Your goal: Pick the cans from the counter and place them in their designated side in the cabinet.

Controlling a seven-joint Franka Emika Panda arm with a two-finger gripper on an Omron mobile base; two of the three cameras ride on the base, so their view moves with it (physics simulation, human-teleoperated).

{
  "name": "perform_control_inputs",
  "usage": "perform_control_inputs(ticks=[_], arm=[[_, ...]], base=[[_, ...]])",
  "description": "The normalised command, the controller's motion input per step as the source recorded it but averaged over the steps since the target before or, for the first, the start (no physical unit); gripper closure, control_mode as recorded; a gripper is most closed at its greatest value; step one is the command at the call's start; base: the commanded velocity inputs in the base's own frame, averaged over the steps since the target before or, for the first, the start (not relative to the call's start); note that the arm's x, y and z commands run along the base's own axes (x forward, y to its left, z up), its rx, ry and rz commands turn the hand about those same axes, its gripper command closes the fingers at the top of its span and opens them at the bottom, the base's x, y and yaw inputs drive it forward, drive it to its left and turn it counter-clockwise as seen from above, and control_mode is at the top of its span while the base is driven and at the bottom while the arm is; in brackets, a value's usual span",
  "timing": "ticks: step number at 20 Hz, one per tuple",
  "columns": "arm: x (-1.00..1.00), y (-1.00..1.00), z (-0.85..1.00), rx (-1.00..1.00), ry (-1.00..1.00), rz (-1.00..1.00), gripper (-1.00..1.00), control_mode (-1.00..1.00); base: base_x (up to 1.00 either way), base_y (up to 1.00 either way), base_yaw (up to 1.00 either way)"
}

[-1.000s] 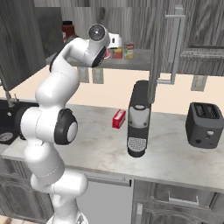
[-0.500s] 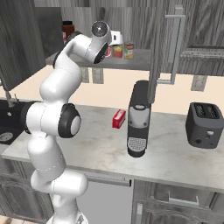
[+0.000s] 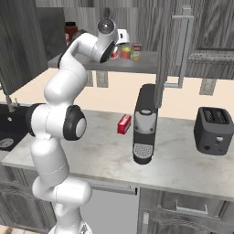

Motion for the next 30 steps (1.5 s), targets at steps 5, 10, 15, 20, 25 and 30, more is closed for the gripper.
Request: perform_control_inputs(ticks=[5, 10, 15, 20, 25, 30], arm=[[0.0, 0.0, 0.0, -0.06, 0.0, 0.03, -1.0, -1.0], [0.0, 0.06, -0.04, -0.06, 0.0, 0.03, -1.0, -1.0], [0.06, 0.09, -0.12, -0.07, 0.0, 0.04, -1.0, -1.0], [0.11, 0.0, -0.1, -0.06, 0.0, 0.05, -1.0, -1.0], [0.24, -0.01, -0.1, -0.05, 0.0, 0.05, -1.0, -1.0], [0.22, 0.0, -0.06, -0.03, 0.0, 0.05, -1.0, -1.0]], base=[[0.0, 0.0, 0.0], [0.0, 0.0, 0.0], [0.0, 0.0, 0.0], [0.0, 0.0, 0.0], [0.0, 0.0, 0.0], [0.0, 0.0, 0.0]])
